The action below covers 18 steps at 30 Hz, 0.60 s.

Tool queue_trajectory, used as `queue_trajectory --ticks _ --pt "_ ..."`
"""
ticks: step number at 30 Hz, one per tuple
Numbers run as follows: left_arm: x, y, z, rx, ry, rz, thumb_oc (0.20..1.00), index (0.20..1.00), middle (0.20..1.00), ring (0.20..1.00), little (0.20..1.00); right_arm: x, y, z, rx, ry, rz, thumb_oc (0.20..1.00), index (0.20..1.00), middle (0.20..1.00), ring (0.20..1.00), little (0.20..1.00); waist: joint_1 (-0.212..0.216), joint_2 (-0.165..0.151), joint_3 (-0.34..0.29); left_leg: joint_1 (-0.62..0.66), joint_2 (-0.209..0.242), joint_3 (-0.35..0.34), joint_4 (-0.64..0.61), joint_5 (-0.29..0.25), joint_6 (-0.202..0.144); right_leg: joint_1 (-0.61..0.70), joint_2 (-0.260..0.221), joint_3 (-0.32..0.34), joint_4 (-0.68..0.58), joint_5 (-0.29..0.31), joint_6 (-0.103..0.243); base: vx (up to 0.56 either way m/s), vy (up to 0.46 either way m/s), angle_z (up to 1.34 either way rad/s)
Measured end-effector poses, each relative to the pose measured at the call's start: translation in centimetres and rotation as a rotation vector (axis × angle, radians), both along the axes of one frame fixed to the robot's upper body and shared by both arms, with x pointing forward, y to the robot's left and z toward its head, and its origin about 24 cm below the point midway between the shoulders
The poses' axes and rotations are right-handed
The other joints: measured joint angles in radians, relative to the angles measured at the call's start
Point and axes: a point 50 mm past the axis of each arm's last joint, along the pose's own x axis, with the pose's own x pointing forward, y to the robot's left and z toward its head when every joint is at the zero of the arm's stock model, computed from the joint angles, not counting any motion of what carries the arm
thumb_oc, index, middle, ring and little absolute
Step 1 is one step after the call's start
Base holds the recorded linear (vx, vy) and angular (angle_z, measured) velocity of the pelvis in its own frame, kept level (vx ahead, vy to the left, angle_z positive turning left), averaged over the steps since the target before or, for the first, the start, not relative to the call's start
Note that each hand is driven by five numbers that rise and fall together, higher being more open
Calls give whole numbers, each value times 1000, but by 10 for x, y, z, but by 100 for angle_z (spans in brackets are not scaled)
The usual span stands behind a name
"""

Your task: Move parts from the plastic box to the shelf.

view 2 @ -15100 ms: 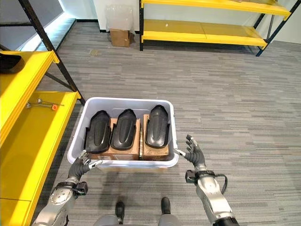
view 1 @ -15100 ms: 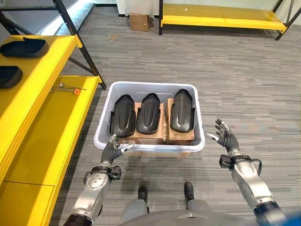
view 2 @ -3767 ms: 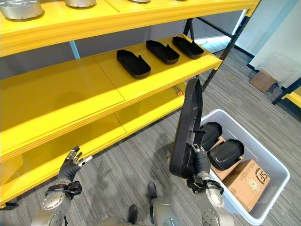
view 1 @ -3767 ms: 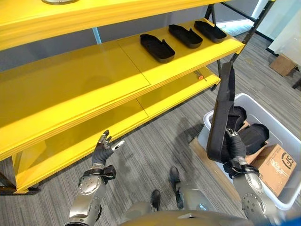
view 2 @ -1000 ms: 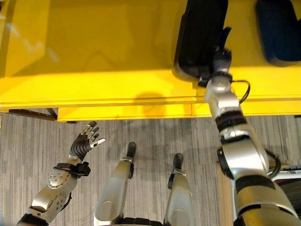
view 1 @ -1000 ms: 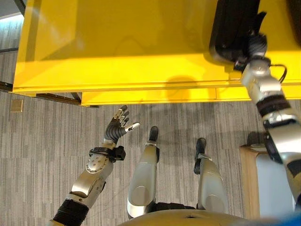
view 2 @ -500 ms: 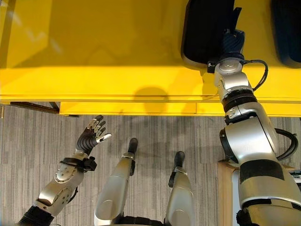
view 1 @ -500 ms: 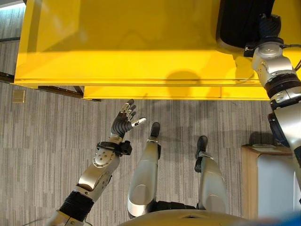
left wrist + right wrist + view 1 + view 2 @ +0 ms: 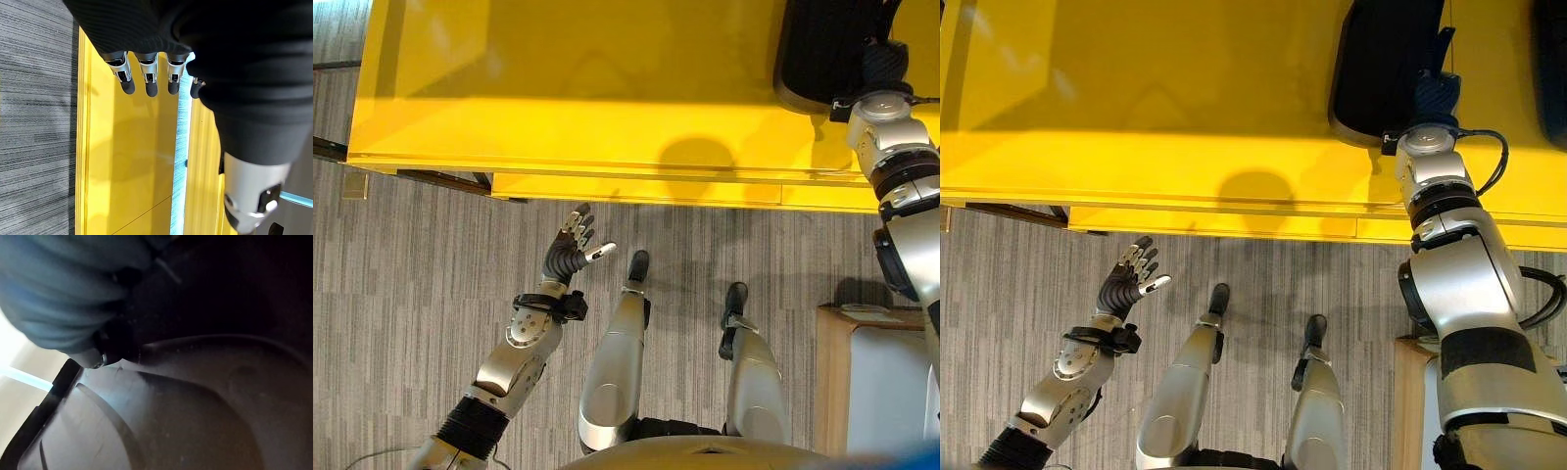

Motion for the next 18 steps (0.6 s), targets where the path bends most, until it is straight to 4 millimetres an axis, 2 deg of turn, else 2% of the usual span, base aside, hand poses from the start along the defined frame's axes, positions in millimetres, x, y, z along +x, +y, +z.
queue_trajectory --ticks 18 --pt "5 0 6 -2 -22 24 1000 1000 1000 1000 1000 1 5 6 -23 -4 11 200 200 200 200 200 18 -3 -2 -20 -8 -4 9 1 1 -12 -7 -5 0 3 5 0 0 0"
